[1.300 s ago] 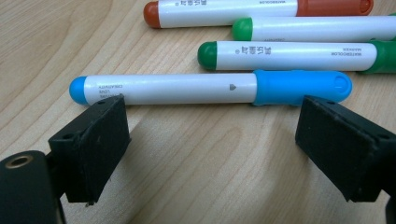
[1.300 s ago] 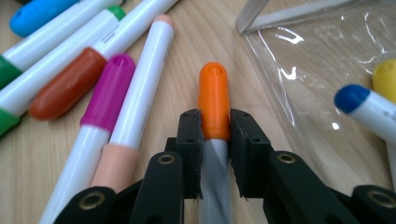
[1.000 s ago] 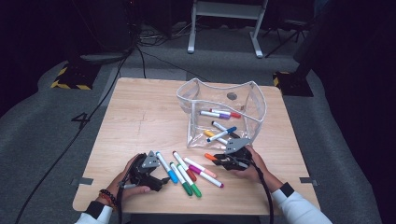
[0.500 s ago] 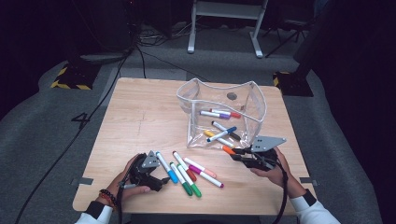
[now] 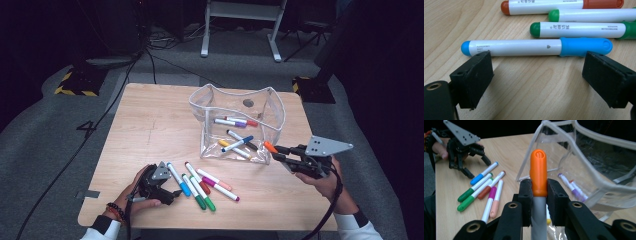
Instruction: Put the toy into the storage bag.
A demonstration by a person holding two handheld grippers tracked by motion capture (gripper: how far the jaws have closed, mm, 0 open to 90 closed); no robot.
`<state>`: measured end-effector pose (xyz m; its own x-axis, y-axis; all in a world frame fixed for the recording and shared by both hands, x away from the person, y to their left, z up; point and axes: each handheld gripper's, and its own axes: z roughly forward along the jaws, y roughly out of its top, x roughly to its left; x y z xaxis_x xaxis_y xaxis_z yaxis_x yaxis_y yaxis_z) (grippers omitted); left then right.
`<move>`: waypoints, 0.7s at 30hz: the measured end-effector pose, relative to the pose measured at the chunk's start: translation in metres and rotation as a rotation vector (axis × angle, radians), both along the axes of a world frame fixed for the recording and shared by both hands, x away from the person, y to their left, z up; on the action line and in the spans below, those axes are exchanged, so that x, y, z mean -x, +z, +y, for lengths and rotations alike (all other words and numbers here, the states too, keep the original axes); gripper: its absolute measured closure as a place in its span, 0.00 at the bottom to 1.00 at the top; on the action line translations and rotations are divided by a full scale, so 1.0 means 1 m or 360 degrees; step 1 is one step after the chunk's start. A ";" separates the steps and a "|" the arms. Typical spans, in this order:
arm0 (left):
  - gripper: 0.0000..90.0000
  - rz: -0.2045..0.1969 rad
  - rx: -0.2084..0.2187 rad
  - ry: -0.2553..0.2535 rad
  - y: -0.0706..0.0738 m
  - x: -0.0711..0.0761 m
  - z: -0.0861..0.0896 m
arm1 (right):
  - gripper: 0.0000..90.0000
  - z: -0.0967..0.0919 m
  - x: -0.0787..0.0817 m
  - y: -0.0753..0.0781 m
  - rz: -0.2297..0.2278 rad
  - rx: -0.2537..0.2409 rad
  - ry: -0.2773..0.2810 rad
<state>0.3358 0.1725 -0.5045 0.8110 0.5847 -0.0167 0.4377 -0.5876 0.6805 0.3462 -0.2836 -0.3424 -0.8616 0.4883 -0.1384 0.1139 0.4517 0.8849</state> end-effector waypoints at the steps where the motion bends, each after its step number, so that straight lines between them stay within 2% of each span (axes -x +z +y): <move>1: 0.11 0.0000 -0.0001 0.0000 0.000 0.000 0.000 | 0.84 -0.001 0.000 0.005 -0.0012 0.0002 -0.0012; 5: 0.11 0.0000 -0.0001 0.0000 0.000 0.000 0.000 | 0.84 -0.002 -0.002 0.025 -0.0067 0.0036 -0.0024; 10: 0.11 0.0000 0.0000 -0.0001 0.000 0.000 0.000 | 0.84 -0.003 -0.014 0.047 -0.0093 0.0035 -0.0060; 20: 0.11 0.0000 -0.0001 -0.0004 0.000 0.000 0.000 | 0.84 0.011 -0.035 0.073 -0.0131 0.0087 -0.0062; 21: 0.11 -0.0001 -0.0002 -0.0004 0.000 0.000 0.000 | 0.84 0.015 -0.043 0.080 -0.0123 0.0085 -0.0067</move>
<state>0.3361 0.1724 -0.5045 0.8125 0.5827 -0.0157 0.4359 -0.5895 0.6800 0.3890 -0.2685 -0.2627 -0.8263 0.5139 -0.2305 0.0661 0.4949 0.8665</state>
